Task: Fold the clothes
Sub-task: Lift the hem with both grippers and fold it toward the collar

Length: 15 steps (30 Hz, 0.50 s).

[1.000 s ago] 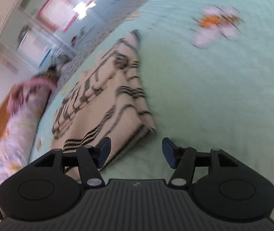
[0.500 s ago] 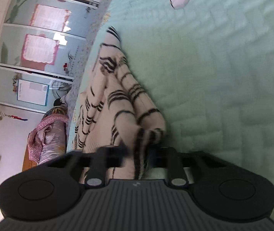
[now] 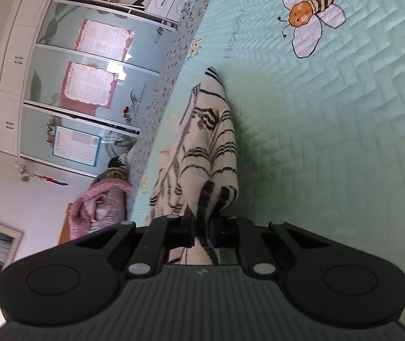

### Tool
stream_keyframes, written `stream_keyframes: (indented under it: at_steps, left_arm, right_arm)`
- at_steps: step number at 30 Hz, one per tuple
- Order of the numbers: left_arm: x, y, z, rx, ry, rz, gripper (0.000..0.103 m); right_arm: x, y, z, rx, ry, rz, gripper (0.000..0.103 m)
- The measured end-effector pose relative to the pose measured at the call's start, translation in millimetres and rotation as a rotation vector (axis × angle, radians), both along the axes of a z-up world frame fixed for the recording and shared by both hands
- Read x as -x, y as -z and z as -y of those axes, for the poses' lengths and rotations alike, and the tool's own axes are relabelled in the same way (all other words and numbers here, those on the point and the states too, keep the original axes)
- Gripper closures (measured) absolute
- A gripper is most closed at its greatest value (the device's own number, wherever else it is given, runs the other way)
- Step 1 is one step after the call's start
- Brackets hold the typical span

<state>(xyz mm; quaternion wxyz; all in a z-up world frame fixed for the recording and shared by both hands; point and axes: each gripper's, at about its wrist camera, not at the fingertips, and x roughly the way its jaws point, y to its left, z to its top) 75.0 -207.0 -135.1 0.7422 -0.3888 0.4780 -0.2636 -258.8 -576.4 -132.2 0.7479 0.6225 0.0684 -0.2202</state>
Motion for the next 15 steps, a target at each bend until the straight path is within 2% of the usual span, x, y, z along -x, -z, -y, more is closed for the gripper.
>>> stream_keyframes:
  at_steps: [9, 12, 15]
  left_arm:
    - [54.4, -21.0, -58.4, 0.026, 0.011, -0.009, 0.09]
    - [81.0, -34.2, -82.5, 0.052, 0.019, -0.018, 0.09]
    - [116.6, -49.9, -112.2, 0.045, 0.038, 0.002, 0.09]
  right_arm:
    - [43.9, -26.3, -42.5, 0.009, -0.007, 0.012, 0.094]
    - [76.5, -42.1, -68.8, 0.024, -0.03, 0.006, 0.094]
    - [112.7, -50.9, -97.0, 0.008, -0.042, -0.01, 0.094]
